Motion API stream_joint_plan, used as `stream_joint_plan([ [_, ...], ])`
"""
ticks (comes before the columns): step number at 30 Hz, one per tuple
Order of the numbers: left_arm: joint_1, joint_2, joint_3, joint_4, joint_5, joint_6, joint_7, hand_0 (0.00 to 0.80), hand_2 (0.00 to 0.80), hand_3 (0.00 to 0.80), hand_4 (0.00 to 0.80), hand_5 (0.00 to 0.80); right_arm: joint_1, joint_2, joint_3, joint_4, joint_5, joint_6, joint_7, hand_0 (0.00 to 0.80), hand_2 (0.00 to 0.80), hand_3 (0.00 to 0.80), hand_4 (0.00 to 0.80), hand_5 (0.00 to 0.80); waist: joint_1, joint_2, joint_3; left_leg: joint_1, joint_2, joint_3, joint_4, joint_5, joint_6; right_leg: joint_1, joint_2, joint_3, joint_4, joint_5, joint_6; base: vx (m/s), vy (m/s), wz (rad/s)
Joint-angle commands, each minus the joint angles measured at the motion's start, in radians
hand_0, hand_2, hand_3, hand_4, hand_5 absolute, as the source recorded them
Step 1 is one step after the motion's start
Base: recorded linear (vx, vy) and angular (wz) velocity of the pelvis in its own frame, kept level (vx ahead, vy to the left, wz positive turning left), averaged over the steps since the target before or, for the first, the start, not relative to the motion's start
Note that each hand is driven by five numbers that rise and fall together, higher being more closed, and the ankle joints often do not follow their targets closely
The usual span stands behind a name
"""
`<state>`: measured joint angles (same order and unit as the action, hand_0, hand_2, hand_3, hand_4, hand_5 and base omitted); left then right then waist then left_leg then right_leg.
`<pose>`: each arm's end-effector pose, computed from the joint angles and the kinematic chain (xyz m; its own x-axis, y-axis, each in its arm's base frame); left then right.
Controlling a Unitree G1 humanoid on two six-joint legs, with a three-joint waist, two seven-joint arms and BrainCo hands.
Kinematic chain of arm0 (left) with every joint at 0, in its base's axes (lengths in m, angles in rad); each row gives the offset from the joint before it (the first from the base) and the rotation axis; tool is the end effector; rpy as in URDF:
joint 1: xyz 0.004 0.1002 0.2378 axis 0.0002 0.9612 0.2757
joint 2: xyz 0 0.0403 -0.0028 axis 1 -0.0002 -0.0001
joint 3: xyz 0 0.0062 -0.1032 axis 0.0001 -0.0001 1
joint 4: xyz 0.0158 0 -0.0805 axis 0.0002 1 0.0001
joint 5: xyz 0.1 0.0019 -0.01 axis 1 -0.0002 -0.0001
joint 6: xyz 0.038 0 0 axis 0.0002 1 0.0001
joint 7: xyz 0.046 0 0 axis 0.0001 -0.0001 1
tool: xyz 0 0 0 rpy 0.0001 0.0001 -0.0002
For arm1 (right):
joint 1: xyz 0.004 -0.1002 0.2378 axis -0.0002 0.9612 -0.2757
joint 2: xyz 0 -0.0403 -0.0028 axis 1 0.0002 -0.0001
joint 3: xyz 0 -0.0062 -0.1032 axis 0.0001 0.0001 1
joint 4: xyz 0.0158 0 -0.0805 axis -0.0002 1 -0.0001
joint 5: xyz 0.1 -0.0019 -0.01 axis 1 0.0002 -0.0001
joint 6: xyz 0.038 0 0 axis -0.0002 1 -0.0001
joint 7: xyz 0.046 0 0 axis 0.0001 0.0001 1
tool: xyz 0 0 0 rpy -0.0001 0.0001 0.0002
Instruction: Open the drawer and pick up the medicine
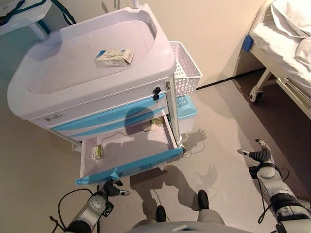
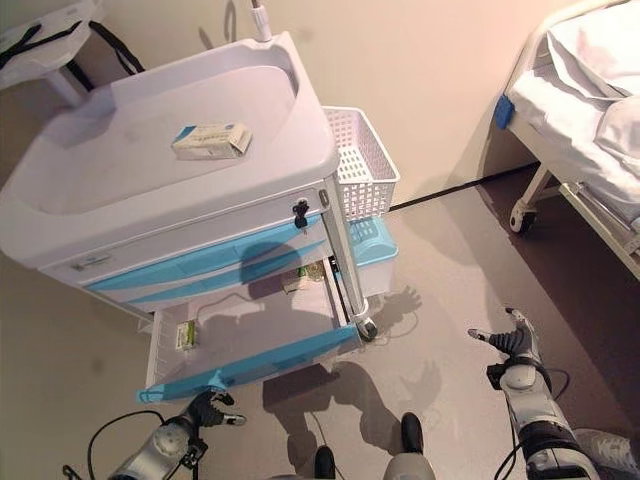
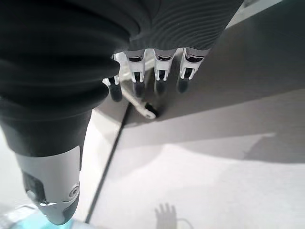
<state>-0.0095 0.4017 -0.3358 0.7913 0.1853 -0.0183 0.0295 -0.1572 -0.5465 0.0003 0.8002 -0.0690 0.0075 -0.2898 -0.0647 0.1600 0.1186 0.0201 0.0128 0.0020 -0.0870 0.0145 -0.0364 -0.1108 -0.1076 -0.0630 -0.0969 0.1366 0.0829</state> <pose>0.1387 0.2309 -0.0740 0.6941 0.0738 -0.7161 0.4253 0.7606 0.4906 0.1895 -0.3082 -0.0123 0.7590 -0.5653 -0.3230 0.2254 0.6936 -0.6842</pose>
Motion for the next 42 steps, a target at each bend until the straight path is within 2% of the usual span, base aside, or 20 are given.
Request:
stream_joint_plan([
  [1,-0.080,0.068,0.010,0.002,0.060,-0.029,0.027,0.000,0.000,0.000,0.000,0.000,-0.018,0.013,-0.007,0.009,-0.029,-0.023,0.004,0.000,0.000,0.000,0.000,0.000,-0.010,-0.053,-0.006,-0.075,-0.058,-0.021,0.024,0.005,0.021,0.025,-0.036,-0.013,0.019,-0.036,0.074,0.000,0.000,0.00],
  [14,-0.133,0.104,0.048,0.026,0.093,-0.012,0.071,0.000,0.000,0.000,0.000,0.000,0.005,0.024,0.002,0.037,-0.039,-0.023,0.022,0.000,0.000,0.000,0.000,0.000,-0.026,-0.057,0.020,-0.094,-0.055,-0.011,0.018,0.014,0.018,-0.008,-0.032,-0.001,0.020,-0.026,0.074,-0.005,0.000,-0.04],
  [27,-0.214,0.169,0.075,0.046,0.100,0.005,0.096,0.000,0.000,0.000,0.000,0.000,0.011,0.030,0.020,0.061,-0.019,-0.027,0.050,0.000,0.000,0.000,0.000,0.000,-0.042,-0.085,0.045,-0.121,-0.053,0.000,0.023,0.015,0.018,-0.045,-0.025,0.018,0.023,-0.013,0.072,-0.006,0.003,-0.02],
  [30,-0.260,0.193,0.079,0.059,0.082,0.011,0.095,0.000,0.000,0.000,0.000,0.000,0.019,0.055,-0.003,0.243,0.082,-0.025,0.095,0.000,0.000,0.000,0.000,0.000,-0.046,-0.096,0.050,-0.129,-0.052,0.002,0.027,0.013,0.019,-0.056,-0.025,0.021,0.027,-0.010,0.072,-0.002,-0.002,-0.04],
  [31,-0.260,0.193,0.079,0.059,0.081,0.011,0.095,0.000,0.000,0.000,0.000,0.000,0.017,0.055,-0.002,0.246,0.083,-0.026,0.096,0.000,0.000,0.000,0.000,0.000,-0.046,-0.096,0.051,-0.130,-0.052,0.002,0.027,0.013,0.019,-0.056,-0.025,0.021,0.027,-0.010,0.072,0.011,-0.005,-0.05],
  [34,-0.283,0.211,0.078,0.057,0.063,0.008,0.086,0.000,0.000,0.000,0.000,0.000,0.019,0.061,-0.036,0.402,0.144,-0.018,0.137,0.000,0.000,0.000,0.000,0.000,-0.047,-0.094,0.050,-0.132,-0.056,-0.001,0.027,0.012,0.019,-0.058,-0.027,0.019,0.031,-0.013,0.072,0.000,0.000,0.00],
  [42,-0.309,0.247,0.094,0.022,0.056,0.009,0.090,0.000,0.000,0.000,0.000,0.000,0.036,0.043,-0.074,0.545,0.149,0.005,0.185,0.000,0.000,0.000,0.000,0.000,-0.049,-0.081,0.044,-0.125,-0.058,-0.005,0.023,0.008,0.019,-0.055,-0.031,0.014,0.034,-0.021,0.074,0.009,0.001,0.00],
])
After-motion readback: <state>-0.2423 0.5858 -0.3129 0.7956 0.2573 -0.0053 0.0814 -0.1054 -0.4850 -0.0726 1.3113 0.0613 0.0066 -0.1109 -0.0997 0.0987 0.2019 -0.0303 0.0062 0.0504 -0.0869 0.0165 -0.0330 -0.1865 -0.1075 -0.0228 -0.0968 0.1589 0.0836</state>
